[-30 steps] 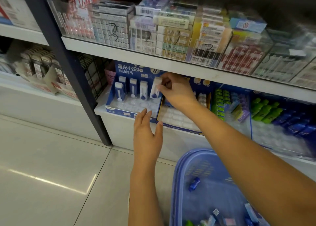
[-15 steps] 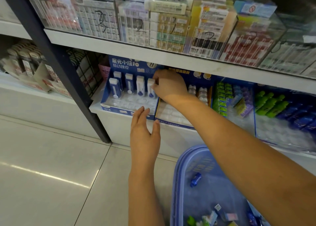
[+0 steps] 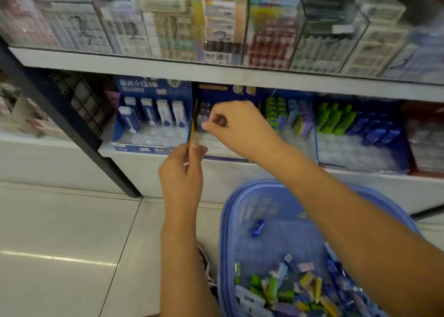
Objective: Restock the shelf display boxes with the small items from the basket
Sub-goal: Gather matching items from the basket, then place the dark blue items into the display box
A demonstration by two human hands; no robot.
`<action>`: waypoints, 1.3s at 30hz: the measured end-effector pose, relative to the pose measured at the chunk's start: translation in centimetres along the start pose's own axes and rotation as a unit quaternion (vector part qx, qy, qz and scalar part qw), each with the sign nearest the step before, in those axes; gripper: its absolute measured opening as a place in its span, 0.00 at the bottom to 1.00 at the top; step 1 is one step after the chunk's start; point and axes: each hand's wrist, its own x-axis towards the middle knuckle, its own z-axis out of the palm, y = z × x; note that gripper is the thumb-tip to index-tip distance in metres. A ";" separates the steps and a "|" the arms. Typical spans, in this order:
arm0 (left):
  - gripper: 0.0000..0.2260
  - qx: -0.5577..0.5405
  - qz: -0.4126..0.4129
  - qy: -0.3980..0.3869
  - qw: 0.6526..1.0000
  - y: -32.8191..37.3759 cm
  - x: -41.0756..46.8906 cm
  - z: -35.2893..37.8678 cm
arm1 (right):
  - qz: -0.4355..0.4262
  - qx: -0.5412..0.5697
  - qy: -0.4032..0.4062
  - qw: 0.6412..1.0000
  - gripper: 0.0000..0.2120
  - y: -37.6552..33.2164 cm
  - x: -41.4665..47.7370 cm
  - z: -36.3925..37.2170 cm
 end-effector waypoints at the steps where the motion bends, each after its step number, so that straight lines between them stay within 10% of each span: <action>1: 0.12 -0.008 0.004 -0.031 0.999 0.5 -0.3 0.6 | 0.014 0.010 -0.016 1.000 0.09 1.3 -2.4 -0.6; 6: 0.13 0.061 -0.011 -0.240 0.969 0.8 -4.0 7.6 | 0.171 -0.048 -0.233 0.956 0.08 11.1 -12.8 1.0; 12: 0.12 0.270 -0.091 -0.486 0.826 -6.0 -11.1 15.0 | 0.281 -0.075 -0.454 0.843 0.11 20.5 -23.1 5.0; 26: 0.19 0.369 -0.158 -0.383 0.832 -15.4 -15.0 19.8 | 0.298 -0.124 -0.478 0.817 0.05 28.4 -27.2 7.0; 36: 0.16 0.369 -0.201 -0.388 0.820 -16.5 -15.3 21.4 | 0.242 -0.155 -0.656 0.698 0.15 28.8 -27.6 6.1; 39: 0.13 0.297 -0.238 -0.390 0.838 -16.0 -15.5 21.9 | 0.238 -0.199 -0.627 0.714 0.16 28.2 -28.3 6.8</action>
